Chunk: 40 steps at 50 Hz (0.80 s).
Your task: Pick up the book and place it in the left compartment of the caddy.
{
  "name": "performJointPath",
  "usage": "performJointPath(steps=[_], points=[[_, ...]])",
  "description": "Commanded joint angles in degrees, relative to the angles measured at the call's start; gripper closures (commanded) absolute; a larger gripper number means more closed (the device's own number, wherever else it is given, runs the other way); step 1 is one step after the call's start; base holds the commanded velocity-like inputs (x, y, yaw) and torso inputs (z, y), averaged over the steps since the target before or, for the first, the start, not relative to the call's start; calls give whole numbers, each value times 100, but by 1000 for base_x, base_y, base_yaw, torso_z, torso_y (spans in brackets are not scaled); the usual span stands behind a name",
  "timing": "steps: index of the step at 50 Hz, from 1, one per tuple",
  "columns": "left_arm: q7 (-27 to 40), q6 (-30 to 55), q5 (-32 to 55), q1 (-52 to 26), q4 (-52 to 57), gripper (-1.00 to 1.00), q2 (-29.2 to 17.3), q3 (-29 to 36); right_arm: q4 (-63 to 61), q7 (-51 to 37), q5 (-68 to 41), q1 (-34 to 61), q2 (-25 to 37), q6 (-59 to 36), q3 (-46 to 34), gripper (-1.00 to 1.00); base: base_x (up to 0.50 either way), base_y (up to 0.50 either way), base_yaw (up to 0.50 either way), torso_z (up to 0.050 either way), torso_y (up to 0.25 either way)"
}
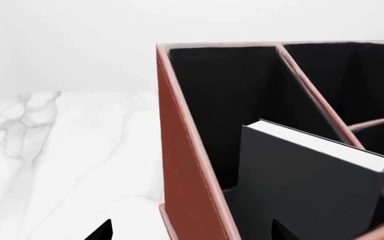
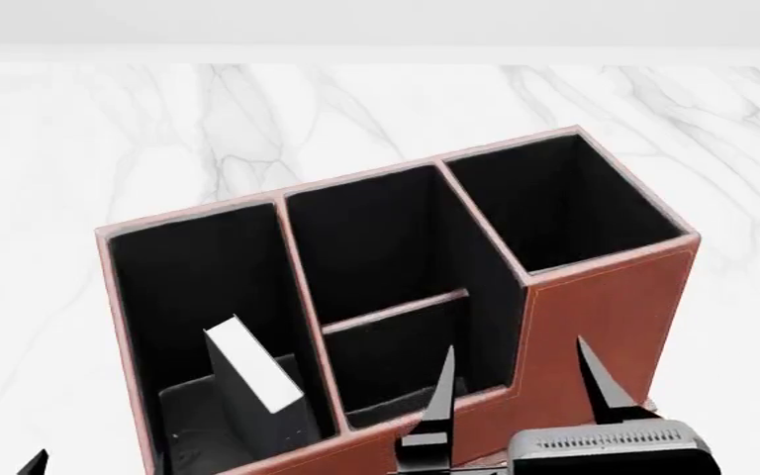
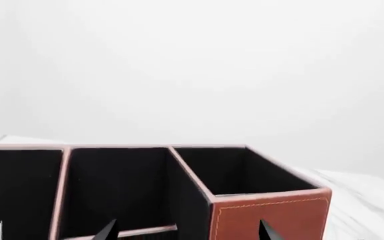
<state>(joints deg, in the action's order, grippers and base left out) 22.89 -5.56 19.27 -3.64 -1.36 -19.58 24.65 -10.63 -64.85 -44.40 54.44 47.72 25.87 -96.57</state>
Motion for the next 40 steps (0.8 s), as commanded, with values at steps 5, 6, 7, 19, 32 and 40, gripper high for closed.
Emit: performJointPath(steps=[5,6,7,19,32,40], points=[[340,1276,359,-192,1361,-100,-178,-282,-13,299,-116,64,-117,-137,178,-100,0,0,0,0,0],[430,1422,359,-257,1499,-100,-197,-295,-42,299,-134,91,-106,-174,179,-100,0,0,0,0,0],[513,1640,439,-398,1778,-100,-235,-336,-107,348,-191,144,-74,-198,187,-100,0,0,0,0,0],[871,2723,725,-1409,2544,-100,-271,-428,-454,443,-419,661,61,-743,239,-100,0,0,0,1,0],[1049,3376,883,-2287,2916,-100,-270,-480,-884,498,-793,1479,181,-1472,415,-100,0,0,0,0,0],[1138,3736,1040,-2831,3097,-100,-241,-562,-1050,538,-992,1995,203,-1904,545,-100,0,0,0,0,0]])
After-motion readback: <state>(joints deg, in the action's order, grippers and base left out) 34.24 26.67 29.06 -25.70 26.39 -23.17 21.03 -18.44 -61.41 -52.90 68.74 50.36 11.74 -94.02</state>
